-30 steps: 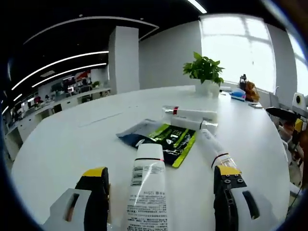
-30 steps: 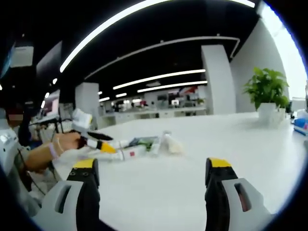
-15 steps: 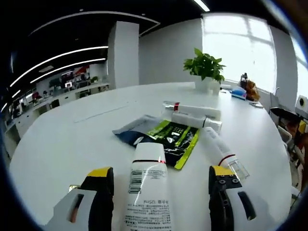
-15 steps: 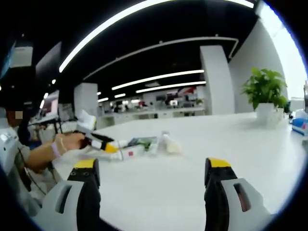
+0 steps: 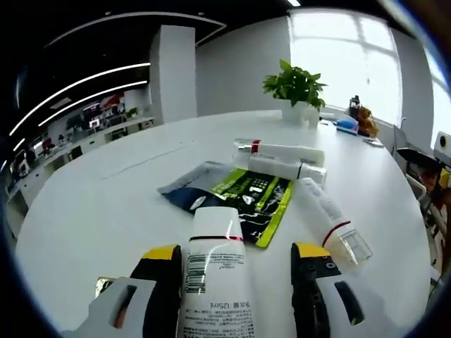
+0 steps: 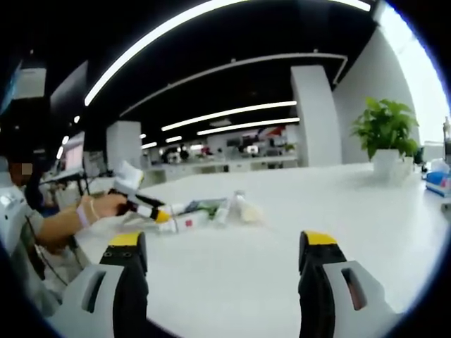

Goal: Arrange the skincare products in the storage area until every visible bottle or jar stands upright without overlapping.

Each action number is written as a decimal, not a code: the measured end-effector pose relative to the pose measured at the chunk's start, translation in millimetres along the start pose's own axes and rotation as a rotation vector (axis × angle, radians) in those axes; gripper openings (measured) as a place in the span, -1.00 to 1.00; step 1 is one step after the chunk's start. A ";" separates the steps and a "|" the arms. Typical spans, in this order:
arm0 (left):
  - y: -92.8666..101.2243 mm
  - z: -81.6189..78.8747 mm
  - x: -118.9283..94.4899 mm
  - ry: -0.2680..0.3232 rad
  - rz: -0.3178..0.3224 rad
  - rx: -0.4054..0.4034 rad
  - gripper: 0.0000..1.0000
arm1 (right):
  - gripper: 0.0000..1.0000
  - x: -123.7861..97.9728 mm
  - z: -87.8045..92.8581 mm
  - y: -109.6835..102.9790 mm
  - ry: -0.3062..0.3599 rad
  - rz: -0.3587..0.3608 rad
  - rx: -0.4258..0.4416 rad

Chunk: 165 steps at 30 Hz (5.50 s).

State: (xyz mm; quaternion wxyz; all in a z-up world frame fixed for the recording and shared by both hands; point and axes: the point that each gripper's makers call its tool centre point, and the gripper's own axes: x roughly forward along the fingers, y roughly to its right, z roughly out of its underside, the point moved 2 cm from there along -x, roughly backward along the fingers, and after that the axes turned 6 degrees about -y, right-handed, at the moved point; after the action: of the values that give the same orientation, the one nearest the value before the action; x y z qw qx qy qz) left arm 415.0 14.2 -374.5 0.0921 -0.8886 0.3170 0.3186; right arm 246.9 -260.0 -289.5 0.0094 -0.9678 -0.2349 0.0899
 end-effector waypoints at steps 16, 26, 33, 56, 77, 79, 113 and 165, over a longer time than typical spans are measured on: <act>4.5 -5.6 -22.1 -0.009 0.004 0.002 -0.24 | 0.73 0.7 -0.4 -1.2 -0.006 -0.002 0.002; 6.9 -1.7 -31.0 -0.029 0.021 -0.040 -0.31 | 0.73 0.2 -1.3 -1.4 -0.007 -0.002 -0.001; 8.7 -35.0 -52.0 0.142 0.089 -0.121 -0.33 | 0.72 4.5 -2.1 -7.9 -0.008 -0.021 -0.002; 26.7 -96.8 -146.7 0.577 0.220 -0.187 -0.33 | 0.67 24.1 -13.3 -48.0 0.033 -0.149 0.019; 31.1 -119.8 -212.9 0.804 0.179 -0.168 -0.33 | 0.43 59.1 -23.5 -164.8 0.105 -0.613 0.276; 35.3 -122.8 -218.8 0.819 0.193 -0.161 -0.33 | 0.43 60.5 -29.7 -170.4 0.133 -0.648 0.333; 94.8 -143.1 -273.4 1.001 0.550 -0.184 -0.33 | 0.52 76.9 -72.7 -256.2 0.190 -1.215 1.252; 126.4 -76.6 -238.0 1.122 0.202 0.158 -0.26 | -0.65 141.1 -90.7 -195.3 0.234 -1.024 1.647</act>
State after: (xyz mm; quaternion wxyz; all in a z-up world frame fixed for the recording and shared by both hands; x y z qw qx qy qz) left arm 233.4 7.5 -161.2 -0.0548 -0.8774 0.4234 -0.2189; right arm 297.9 -19.7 -212.5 0.7440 -0.4419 -0.4881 0.1143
